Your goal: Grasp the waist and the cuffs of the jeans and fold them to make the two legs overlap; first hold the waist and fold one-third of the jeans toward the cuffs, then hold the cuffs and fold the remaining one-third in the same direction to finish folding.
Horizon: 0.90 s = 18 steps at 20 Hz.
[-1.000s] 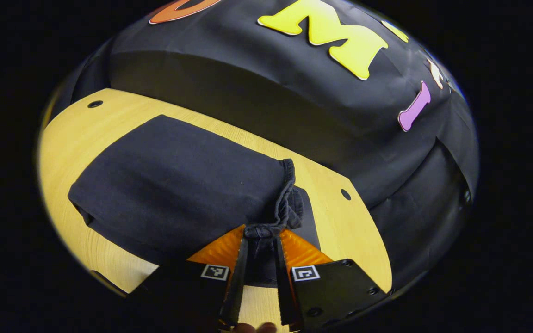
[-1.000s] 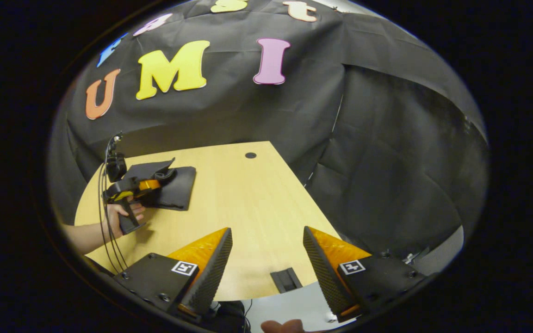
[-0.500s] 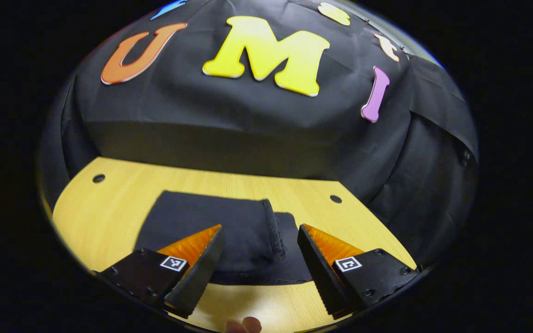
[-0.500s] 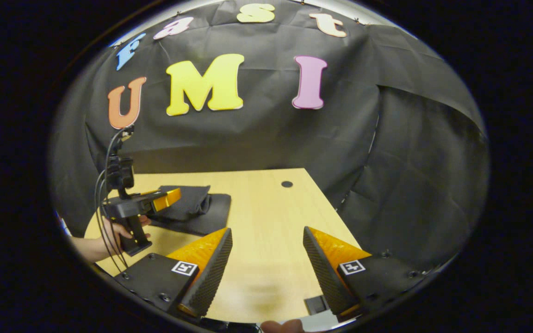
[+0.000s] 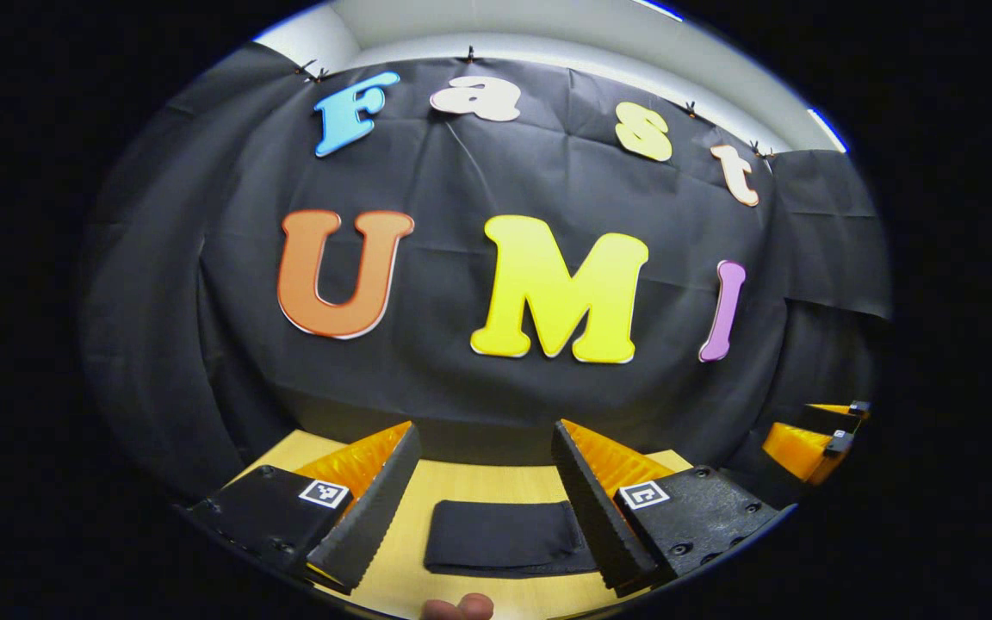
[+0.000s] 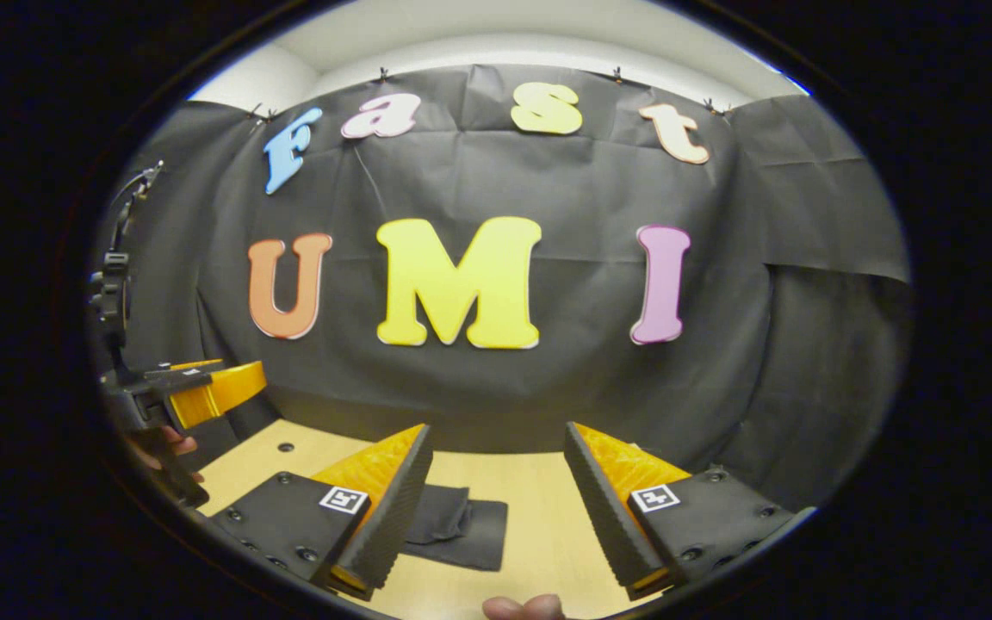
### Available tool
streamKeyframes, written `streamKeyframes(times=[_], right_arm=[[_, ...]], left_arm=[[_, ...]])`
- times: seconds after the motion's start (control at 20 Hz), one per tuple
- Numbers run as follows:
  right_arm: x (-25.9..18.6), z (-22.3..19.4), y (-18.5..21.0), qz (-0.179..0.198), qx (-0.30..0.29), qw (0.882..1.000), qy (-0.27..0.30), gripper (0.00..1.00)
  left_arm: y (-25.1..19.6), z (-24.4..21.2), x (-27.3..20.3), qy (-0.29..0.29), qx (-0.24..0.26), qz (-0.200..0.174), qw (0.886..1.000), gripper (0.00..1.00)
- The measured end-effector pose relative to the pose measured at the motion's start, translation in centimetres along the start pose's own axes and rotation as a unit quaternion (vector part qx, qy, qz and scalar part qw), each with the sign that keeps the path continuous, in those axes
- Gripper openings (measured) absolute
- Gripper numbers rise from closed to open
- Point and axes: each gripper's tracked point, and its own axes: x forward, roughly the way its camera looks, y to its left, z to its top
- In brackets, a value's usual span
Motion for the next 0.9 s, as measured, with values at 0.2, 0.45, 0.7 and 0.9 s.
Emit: streamKeyframes(times=[0.2, 0.45, 0.7, 0.9], right_arm=[[-1.2, 2.0, 2.0, -0.003, -0.02, 0.999, -0.043, 0.93], [-3.5, 1.2, 3.3, 0.005, -0.025, 0.999, -0.043, 0.93], [-4.8, 0.3, 3.4, -0.004, -0.035, 0.998, -0.051, 0.93], [-5.2, 0.4, 3.1, -0.007, -0.035, 0.998, -0.054, 0.93]], left_arm=[[0.7, 2.9, -3.2, -0.036, 0.02, 0.011, 0.999, 0.98], [-0.2, 1.9, -6.7, -0.045, 0.008, 0.007, 0.999, 0.98], [-1.1, -0.4, -7.9, -0.025, 0.009, 0.008, 1.0, 0.98], [-1.8, -0.1, -7.9, -0.028, 0.01, 0.002, 1.0, 1.0]])
